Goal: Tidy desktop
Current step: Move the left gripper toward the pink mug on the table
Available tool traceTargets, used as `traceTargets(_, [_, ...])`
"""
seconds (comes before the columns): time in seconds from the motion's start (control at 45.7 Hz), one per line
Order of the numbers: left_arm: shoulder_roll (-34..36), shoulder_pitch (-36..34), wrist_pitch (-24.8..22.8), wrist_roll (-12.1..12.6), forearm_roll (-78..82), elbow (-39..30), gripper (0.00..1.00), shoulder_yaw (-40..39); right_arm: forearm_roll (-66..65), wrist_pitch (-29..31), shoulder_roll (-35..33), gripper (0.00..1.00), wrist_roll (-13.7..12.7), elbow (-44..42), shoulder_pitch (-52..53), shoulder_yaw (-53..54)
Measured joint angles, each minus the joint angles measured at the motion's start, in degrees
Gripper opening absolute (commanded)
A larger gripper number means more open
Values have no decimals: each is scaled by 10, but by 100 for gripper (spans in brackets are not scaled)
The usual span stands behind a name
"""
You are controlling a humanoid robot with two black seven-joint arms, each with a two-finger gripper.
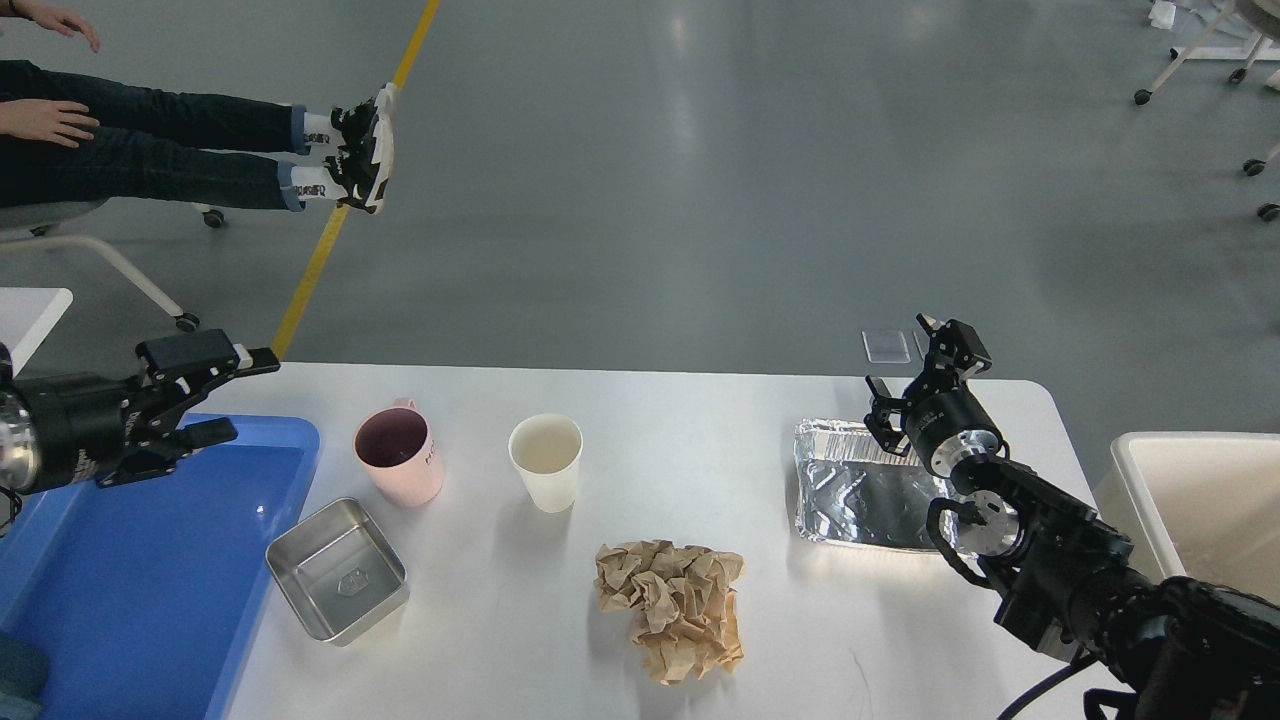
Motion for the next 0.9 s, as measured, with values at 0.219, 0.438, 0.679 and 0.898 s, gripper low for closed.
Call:
traceTargets(0.219, [134, 14, -56, -49, 46, -48, 99, 4, 0, 0, -5, 100, 0, -1, 0, 0])
traceTargets(0.438, [254, 11, -130, -121, 88, -49, 99, -5, 0, 1, -13, 100, -1, 0, 0, 0])
traceTargets(0.679, [350, 11, -163, -214, 146, -37, 99, 2, -2, 4, -13, 100, 0, 2, 3, -1])
traceTargets(0.898, [375, 13, -170, -249, 157, 0, 99, 6, -7, 4, -11, 100, 0, 3, 6, -11])
